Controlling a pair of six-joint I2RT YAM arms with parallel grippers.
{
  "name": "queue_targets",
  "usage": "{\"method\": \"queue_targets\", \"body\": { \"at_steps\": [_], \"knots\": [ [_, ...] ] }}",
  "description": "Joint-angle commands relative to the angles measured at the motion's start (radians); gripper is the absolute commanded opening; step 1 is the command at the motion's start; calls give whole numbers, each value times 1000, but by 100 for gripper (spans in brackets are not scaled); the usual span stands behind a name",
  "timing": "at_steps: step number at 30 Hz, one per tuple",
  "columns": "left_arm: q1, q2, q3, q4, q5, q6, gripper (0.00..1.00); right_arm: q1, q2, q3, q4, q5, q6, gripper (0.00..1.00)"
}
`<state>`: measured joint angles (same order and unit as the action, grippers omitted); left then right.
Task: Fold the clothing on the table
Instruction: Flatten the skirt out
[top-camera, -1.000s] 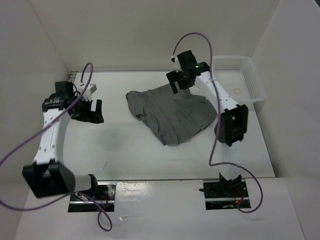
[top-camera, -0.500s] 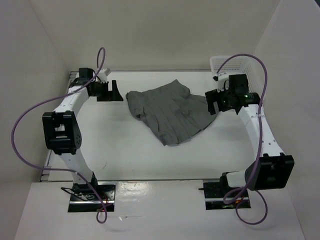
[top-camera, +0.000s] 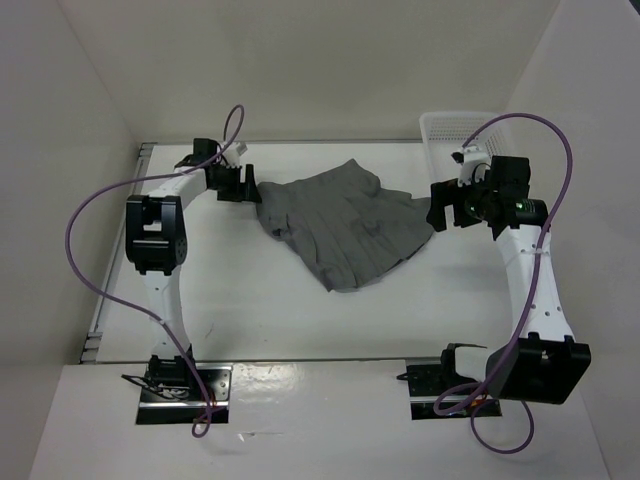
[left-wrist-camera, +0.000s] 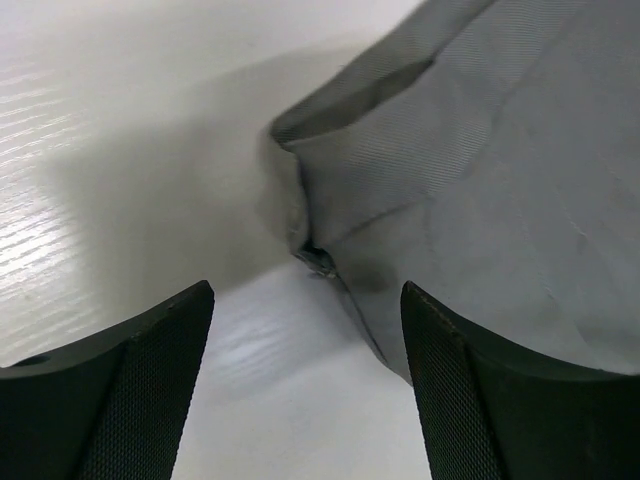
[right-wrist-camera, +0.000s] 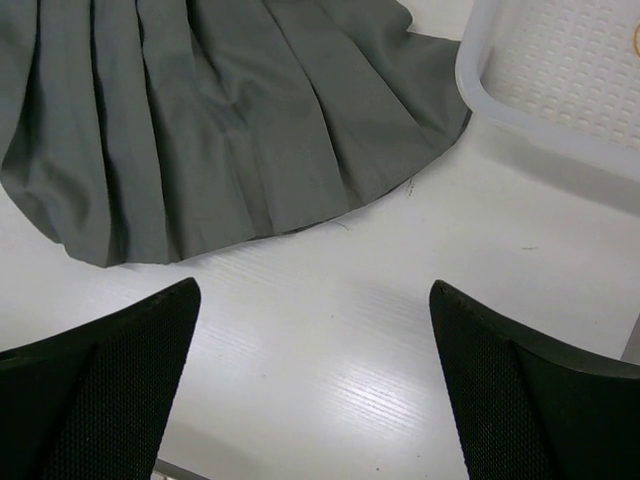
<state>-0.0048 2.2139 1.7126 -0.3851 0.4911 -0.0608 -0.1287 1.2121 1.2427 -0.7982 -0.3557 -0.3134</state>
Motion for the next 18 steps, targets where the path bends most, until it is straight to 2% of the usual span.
{"method": "queue_targets", "body": {
  "at_steps": [1,4,10,16,18],
  "knots": [
    [6,19,56,35,-19,-19,82,-8,-13,4,-12,-46,-15,99],
    [6,42,84,35,-28,-19,81,-17,-3,4,-12,-55,-15,99],
    [-3,93,137,26,56,-59,78,-17,-3,4,-12,-55,-15,99],
    [-12,102,137,26,89,-70,67,-17,6,4,-3,-55,-15,99],
    [-12,102,124,26,98,-70,60,-17,15,17,-3,-66,-15,99]
  ]
}}
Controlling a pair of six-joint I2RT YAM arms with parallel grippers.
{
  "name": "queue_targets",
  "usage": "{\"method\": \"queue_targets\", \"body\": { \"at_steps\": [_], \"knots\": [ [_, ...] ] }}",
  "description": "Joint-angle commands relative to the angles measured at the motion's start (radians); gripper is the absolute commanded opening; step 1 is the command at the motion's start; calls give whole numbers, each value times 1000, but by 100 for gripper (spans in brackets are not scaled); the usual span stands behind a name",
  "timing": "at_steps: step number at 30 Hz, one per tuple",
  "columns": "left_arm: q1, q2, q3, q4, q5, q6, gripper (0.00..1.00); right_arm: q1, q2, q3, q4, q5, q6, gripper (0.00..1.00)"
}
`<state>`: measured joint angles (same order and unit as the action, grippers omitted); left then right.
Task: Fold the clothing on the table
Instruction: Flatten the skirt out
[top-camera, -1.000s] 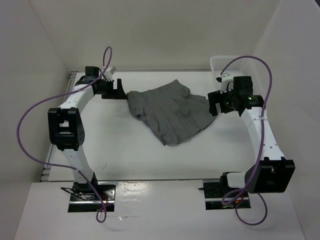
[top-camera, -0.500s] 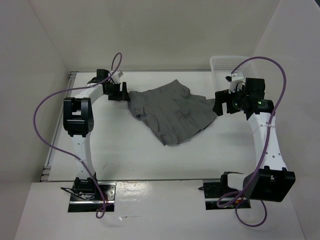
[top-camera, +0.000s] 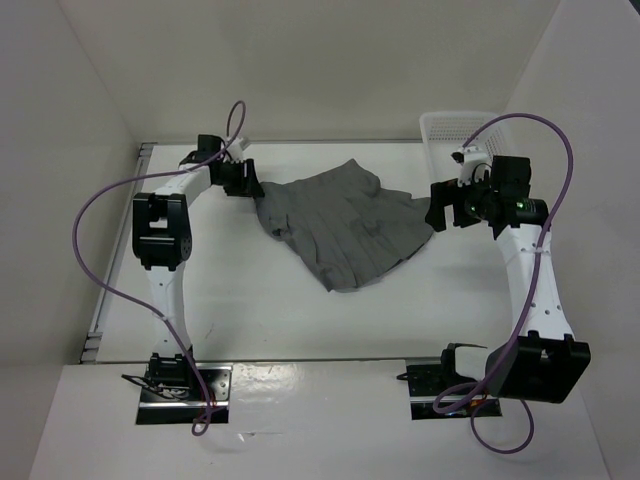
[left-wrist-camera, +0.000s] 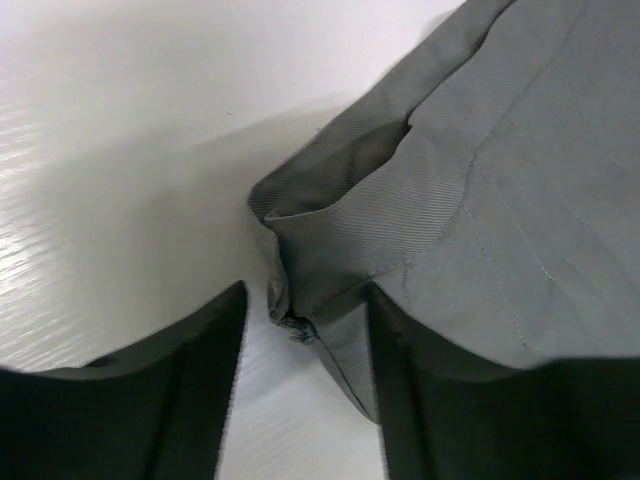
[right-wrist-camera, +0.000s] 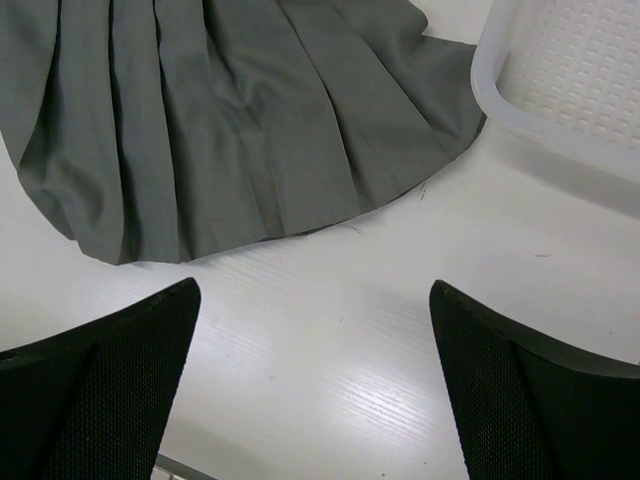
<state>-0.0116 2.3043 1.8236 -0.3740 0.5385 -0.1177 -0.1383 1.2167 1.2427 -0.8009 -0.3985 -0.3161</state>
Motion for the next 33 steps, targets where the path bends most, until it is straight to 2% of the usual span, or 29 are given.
{"method": "queue_targets", "body": {
  "at_steps": [1,2,6,7,10,14,19,28,33],
  "knots": [
    [-5,12,0,15,51,-13,55,-7,10,17,0,-34,-12,99],
    [-5,12,-10,27,40,-13,44,-7,20,17,0,-34,-21,99],
    [-5,12,-10,37,22,-25,19,-7,88,47,38,-86,-21,99],
    [-5,12,-10,37,21,-25,8,5,111,60,54,-86,-31,99],
    [-14,1,-20,37,-14,-10,2,74,220,133,72,-30,-41,98],
    [-24,-23,-52,46,-38,12,0,207,354,217,135,35,-55,97],
    [-33,-72,-110,46,-61,32,0,307,510,284,277,89,-87,97],
    [-63,-137,-170,46,-92,82,0,330,888,564,367,58,-98,95],
    [-83,-169,-217,37,-101,101,0,330,1143,877,299,37,-78,86]
  ]
}}
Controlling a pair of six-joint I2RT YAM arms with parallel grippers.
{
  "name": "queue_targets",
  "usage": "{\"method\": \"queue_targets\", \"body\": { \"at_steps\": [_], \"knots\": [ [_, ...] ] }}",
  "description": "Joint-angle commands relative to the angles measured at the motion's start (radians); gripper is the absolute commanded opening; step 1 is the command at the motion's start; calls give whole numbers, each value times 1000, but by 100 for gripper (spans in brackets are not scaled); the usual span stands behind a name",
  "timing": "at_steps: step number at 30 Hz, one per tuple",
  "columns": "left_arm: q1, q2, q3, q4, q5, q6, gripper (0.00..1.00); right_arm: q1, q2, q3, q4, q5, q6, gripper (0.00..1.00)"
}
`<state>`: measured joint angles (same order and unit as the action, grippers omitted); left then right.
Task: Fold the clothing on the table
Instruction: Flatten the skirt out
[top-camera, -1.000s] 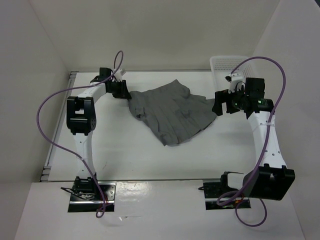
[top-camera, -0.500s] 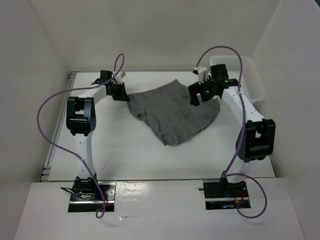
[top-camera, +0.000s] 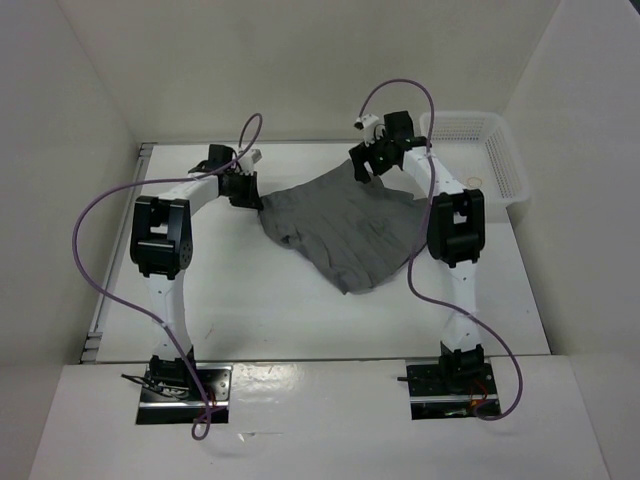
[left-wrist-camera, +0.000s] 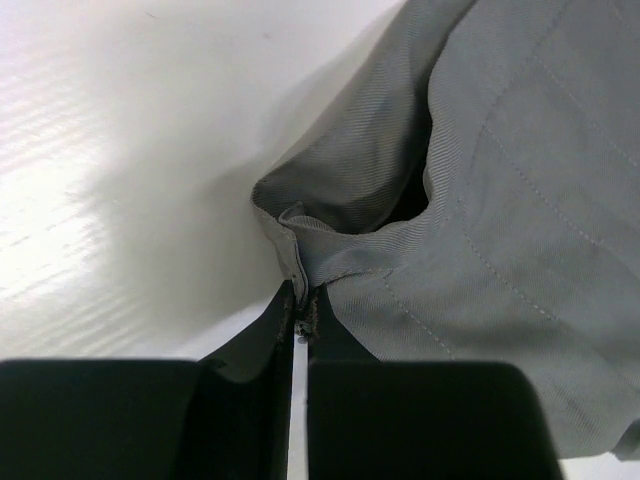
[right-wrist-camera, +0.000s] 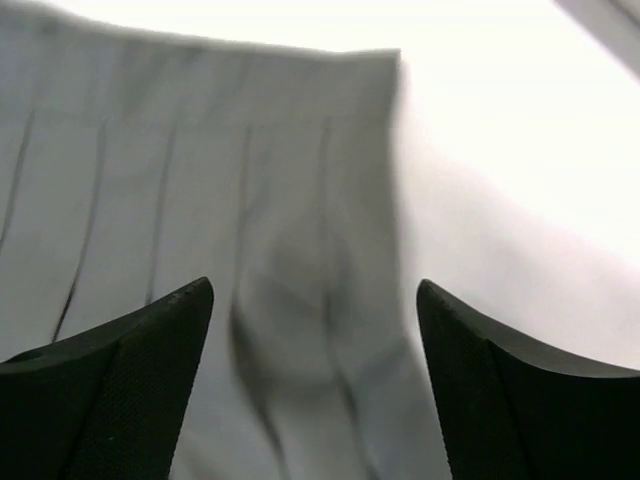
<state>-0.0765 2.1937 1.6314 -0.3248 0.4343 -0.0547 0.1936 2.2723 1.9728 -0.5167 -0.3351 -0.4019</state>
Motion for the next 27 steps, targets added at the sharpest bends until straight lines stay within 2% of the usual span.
{"method": "queue_targets", "body": {
  "at_steps": [1,3,5,7,13,27],
  "knots": [
    [-19,-69,-34,-13,3,38,0,-2,126,258,-5,-27,8,85],
    [-29,-69,-50,-13,3,38,0,-2,238,381,-75,-27,17,83],
    [-29,-78,-62,-13,3,47,0,-2,318,594,-171,-41,17,81],
    [-39,-78,-71,-13,-9,47,0,-2,404,722,-198,-35,17,80],
    [-39,-69,-71,-13,-20,47,0,-2,473,804,-212,-80,29,78],
    [-39,-69,-81,-4,-11,47,0,7,665,1007,-232,-61,20,73]
  ]
}}
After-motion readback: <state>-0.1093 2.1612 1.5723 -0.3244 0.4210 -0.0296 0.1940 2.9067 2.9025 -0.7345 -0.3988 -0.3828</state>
